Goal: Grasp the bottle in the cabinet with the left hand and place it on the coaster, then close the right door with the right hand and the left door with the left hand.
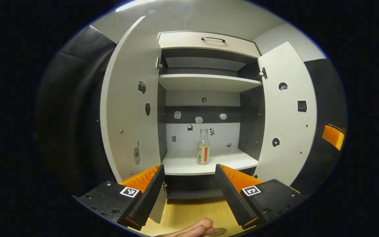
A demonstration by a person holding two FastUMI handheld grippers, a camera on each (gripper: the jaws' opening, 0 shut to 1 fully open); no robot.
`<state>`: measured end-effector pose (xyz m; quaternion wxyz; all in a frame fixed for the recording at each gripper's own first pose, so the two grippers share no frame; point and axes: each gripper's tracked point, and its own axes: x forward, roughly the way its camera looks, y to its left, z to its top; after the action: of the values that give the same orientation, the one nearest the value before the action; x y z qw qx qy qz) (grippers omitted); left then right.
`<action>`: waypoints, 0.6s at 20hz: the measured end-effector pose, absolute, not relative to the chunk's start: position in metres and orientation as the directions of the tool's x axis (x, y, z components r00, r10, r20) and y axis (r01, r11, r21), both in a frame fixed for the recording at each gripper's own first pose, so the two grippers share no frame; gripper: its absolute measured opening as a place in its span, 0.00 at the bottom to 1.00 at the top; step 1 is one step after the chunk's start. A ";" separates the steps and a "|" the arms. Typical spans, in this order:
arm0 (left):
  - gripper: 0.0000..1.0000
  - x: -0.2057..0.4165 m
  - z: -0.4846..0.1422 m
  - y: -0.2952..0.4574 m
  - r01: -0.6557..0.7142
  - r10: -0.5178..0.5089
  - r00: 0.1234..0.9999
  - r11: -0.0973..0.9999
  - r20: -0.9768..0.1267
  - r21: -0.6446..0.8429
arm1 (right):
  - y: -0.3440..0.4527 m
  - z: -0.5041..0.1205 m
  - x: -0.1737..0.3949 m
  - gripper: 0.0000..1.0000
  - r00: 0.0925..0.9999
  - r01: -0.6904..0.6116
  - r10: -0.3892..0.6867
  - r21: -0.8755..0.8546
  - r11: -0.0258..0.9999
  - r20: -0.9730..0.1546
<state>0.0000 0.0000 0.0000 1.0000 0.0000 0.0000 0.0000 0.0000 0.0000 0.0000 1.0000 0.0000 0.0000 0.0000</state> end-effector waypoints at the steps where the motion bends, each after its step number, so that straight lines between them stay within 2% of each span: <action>1: 0.98 0.005 -0.001 0.000 0.003 -0.003 1.000 1.000 0.001 0.000 | 0.003 -0.002 0.004 0.96 1.000 -0.007 0.007 -0.004 1.000 0.000; 8: 0.98 0.033 -0.010 0.004 0.023 -0.023 1.000 1.000 -0.006 -0.009 | 0.012 -0.013 0.029 0.92 1.000 -0.011 0.011 -0.022 1.000 -0.014; 9: 0.98 0.037 -0.010 0.005 0.026 -0.027 1.000 1.000 -0.006 -0.011 | 0.013 -0.015 0.032 0.99 1.000 -0.008 0.007 -0.034 0.999 -0.016; 10: 0.98 0.039 -0.011 0.006 0.031 -0.031 1.000 0.999 -0.006 -0.014 | 0.014 -0.017 0.035 0.93 1.000 -0.010 0.010 -0.041 0.999 -0.016; 12: 0.98 0.046 -0.013 0.006 0.035 -0.035 0.999 0.999 -0.004 -0.011 | 0.017 -0.022 0.040 0.96 1.000 -0.013 0.012 -0.042 0.999 -0.024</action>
<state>0.0464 0.0063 -0.0129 0.9998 -0.0056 0.0023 -0.0176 0.0401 0.0170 -0.0223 0.9997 -0.0212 0.0117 0.0065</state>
